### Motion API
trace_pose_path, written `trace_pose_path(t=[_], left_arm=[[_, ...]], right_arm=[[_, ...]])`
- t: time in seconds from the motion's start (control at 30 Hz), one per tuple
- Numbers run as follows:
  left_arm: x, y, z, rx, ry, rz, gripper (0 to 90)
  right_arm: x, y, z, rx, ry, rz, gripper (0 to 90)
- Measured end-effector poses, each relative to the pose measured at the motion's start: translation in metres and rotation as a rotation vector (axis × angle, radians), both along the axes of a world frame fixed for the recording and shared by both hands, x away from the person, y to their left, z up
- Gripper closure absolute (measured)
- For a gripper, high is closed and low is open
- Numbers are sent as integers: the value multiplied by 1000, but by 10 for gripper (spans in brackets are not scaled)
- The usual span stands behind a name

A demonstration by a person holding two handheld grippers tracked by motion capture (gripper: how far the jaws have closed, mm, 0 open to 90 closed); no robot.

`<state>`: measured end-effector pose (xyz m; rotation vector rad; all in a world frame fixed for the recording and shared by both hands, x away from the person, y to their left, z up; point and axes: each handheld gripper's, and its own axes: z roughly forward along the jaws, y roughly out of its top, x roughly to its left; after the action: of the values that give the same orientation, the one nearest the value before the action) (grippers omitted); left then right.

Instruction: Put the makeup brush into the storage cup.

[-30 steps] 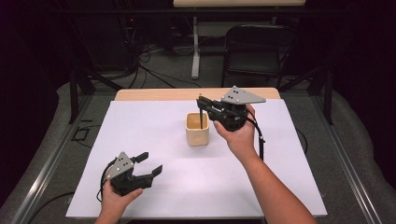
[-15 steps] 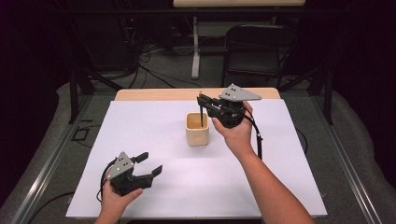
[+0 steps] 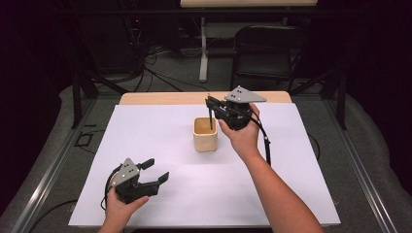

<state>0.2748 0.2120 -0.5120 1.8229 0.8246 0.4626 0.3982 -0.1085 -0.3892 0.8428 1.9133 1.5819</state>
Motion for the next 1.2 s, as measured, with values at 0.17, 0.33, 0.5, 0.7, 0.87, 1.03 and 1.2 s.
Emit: trace_pose_path(t=[0.17,0.33,0.5,0.7,0.87,1.03,1.2], left_arm=[[0,1,0,3,2,1,269],[0,0,-1,0,7,1,269],[0,-1,-2,2,12,3,269],[2,0,-3,-1,19,9,269],[1,1,-4,-5,23,17,269],[2,1,-4,-10,23,18,270],[2,1,-4,-9,24,22,270]], right_arm=[[5,3,-4,-5,4,-18,838],[9,7,-8,-12,7,-26,838],[11,10,-10,-20,1,-30,837],[16,11,-16,-29,13,-34,838],[16,13,-20,-29,10,-46,837],[16,15,-24,-44,13,-50,838],[16,17,-29,-45,12,-59,837]])
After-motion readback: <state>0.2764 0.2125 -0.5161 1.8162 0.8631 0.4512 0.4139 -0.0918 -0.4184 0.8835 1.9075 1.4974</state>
